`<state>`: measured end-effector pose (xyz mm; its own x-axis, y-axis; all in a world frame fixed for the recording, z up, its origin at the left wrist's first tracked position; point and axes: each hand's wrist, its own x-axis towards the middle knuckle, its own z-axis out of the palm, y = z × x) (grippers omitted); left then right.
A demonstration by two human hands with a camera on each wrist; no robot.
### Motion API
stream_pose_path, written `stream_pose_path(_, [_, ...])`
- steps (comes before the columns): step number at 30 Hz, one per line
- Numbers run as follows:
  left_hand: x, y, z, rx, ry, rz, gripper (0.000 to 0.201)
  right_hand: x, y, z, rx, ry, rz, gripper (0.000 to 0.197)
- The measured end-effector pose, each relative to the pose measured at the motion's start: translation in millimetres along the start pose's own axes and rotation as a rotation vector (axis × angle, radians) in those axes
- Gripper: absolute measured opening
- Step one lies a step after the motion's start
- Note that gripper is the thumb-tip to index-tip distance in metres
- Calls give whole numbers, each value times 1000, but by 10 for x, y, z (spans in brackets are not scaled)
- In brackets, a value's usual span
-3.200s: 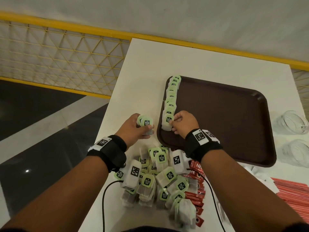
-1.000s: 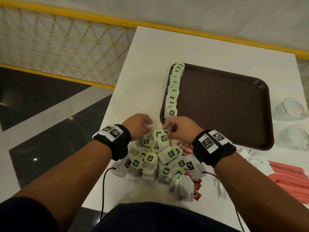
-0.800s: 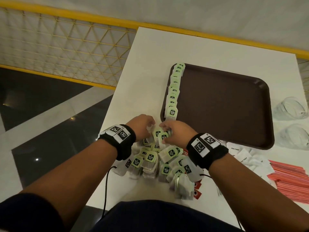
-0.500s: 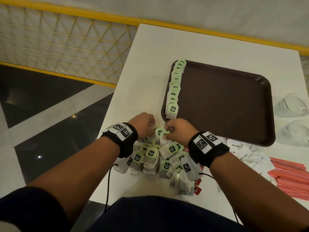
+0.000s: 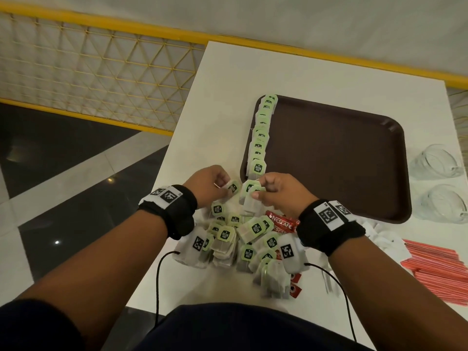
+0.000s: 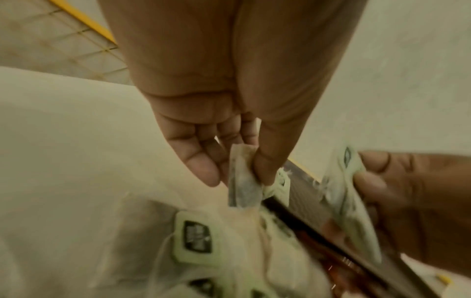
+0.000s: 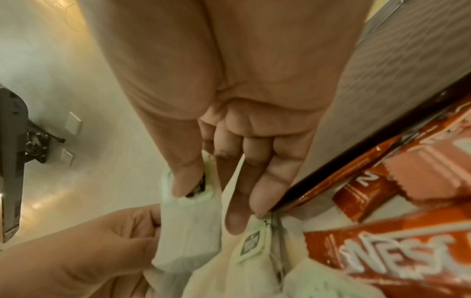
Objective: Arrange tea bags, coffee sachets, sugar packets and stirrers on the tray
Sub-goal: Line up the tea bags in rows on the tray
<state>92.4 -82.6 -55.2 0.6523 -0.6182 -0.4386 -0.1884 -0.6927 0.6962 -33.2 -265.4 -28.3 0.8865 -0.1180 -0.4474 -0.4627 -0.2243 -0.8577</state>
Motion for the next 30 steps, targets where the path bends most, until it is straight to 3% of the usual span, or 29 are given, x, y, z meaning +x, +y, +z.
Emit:
stream_pose_path(3, [-9, 108, -10, -337, -69, -22, 4, 34, 19, -23, 56, 15, 33, 19])
stream_pose_path(8, [34, 343, 65, -701, -160, -47, 11, 202, 48, -45, 48, 153, 35, 18])
stream_pose_path(13, [155, 380, 126, -579, -74, 6, 26, 287, 8, -106, 127, 240, 39, 22])
stream_pose_path(21, [246, 245, 62, -600, 148, -92, 19, 456, 132, -203, -56, 293, 80, 20])
stream_pose_path(26, [254, 130, 13, -587, 171, -115, 20, 590, 198, -137, -157, 275, 128, 29])
stream_pose_path(30, [246, 73, -1, -620, 178, -120, 22, 628, 202, -80, -239, 344, 147, 27])
